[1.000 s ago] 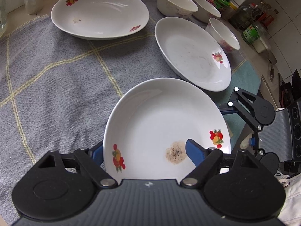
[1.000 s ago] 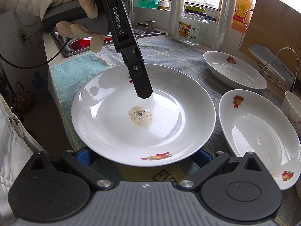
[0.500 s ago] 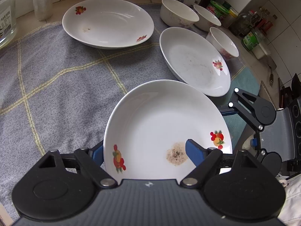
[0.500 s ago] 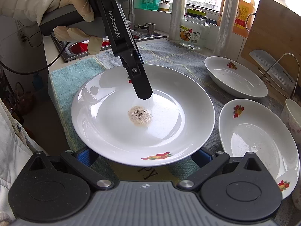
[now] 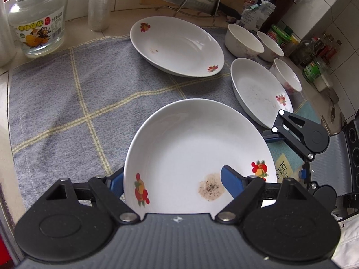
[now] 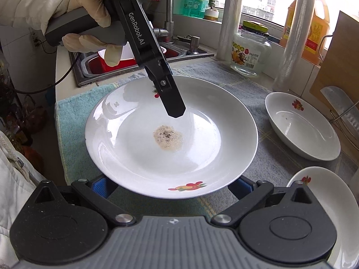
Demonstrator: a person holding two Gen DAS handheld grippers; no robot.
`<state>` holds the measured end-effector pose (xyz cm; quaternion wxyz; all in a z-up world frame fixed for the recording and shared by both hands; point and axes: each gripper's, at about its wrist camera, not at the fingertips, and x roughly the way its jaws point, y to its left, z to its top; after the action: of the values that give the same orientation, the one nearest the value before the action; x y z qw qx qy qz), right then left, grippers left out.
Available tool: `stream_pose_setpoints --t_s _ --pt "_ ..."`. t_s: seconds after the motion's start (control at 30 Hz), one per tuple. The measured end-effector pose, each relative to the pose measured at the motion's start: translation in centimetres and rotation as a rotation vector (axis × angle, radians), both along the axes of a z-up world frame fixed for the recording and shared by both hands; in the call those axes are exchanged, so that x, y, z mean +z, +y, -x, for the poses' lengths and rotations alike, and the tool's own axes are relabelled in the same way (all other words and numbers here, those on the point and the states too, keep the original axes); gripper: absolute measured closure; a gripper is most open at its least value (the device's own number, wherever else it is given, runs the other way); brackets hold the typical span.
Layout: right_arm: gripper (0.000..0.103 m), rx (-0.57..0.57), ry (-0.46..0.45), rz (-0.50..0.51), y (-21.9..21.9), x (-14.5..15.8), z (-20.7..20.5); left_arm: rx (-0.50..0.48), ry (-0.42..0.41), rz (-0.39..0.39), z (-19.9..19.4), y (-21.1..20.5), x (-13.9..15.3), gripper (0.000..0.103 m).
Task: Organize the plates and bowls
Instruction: 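Lift the residue plate off the towel with the left tool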
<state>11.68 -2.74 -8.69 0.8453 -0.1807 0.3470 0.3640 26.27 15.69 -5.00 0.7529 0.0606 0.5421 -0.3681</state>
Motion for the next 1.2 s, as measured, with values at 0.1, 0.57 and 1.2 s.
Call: stream_pose_setpoints --t_s 0.1,0.57,1.2 --pt "0.000 0.012 -0.007 0.003 1.2 0.0 -1.4 0.013 -0.009 0.003 -1.1 1.2 0.1 0.018" --pt "0.000 0.019 -0.011 0.016 5.7 -0.6 -7.0 0.018 -0.032 0.012 -6.1 5.3 -0.5 0.018" --pt "0.000 0.015 0.013 0.021 7.7 -1.9 -9.5 0.042 -0.018 0.009 -8.6 7.4 -2.2 0.018"
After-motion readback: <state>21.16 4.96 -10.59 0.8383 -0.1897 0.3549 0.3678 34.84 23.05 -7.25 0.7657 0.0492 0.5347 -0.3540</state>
